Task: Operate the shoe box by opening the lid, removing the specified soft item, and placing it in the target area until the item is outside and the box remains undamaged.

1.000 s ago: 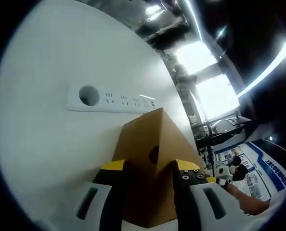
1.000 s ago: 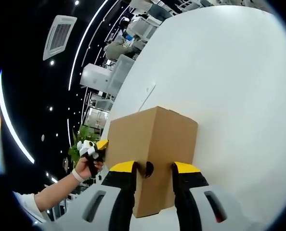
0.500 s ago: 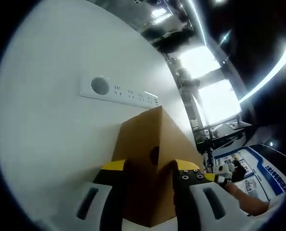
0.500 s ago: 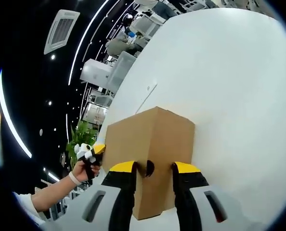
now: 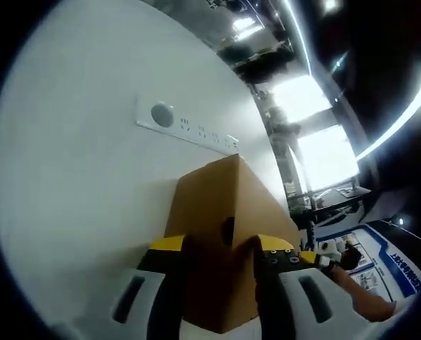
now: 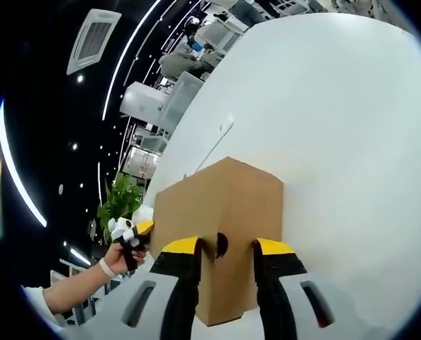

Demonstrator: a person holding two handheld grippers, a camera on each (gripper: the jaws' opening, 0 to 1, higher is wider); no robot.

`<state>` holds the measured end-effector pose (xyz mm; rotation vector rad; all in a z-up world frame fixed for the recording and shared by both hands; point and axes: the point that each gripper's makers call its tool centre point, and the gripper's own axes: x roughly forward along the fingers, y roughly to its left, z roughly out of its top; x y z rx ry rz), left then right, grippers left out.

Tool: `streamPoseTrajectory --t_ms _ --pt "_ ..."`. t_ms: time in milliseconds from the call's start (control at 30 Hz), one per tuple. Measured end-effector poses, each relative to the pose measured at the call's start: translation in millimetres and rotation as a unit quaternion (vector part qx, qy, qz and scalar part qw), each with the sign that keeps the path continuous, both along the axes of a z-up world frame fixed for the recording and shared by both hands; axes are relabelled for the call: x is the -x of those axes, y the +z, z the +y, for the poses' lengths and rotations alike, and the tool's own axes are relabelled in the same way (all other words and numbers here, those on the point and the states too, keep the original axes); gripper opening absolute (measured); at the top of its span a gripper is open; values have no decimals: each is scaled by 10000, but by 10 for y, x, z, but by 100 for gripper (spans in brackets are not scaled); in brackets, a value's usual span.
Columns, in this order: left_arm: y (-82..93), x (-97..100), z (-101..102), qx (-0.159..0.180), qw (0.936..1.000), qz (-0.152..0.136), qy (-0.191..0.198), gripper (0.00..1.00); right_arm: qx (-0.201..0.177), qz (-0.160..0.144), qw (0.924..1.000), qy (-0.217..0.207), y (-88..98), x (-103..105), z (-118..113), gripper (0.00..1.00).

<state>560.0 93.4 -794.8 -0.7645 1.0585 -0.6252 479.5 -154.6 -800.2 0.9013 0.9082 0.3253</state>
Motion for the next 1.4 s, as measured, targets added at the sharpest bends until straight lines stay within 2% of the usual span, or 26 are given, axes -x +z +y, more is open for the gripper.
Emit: streamPoseTrajectory --t_ms 500,667,900,1200,1400 --pt "-8 325 97 -112 9994 113 319 35 20 -9 9995 304 -6 -40 -9 28" --pt "-31 280 143 -102 9986 91 521 35 56 18 9988 477 -7 -54 -10 28" --pt "-80 317 196 -109 9971 135 741 35 100 35 9975 702 -13 -73 -18 29" --pt "-94 448 215 -127 9954 175 930 35 112 16 9957 919 -30 -145 -24 28" --pt "-98 467 236 -175 9942 188 1045 35 100 15 9943 1060 -24 -160 -9 28"
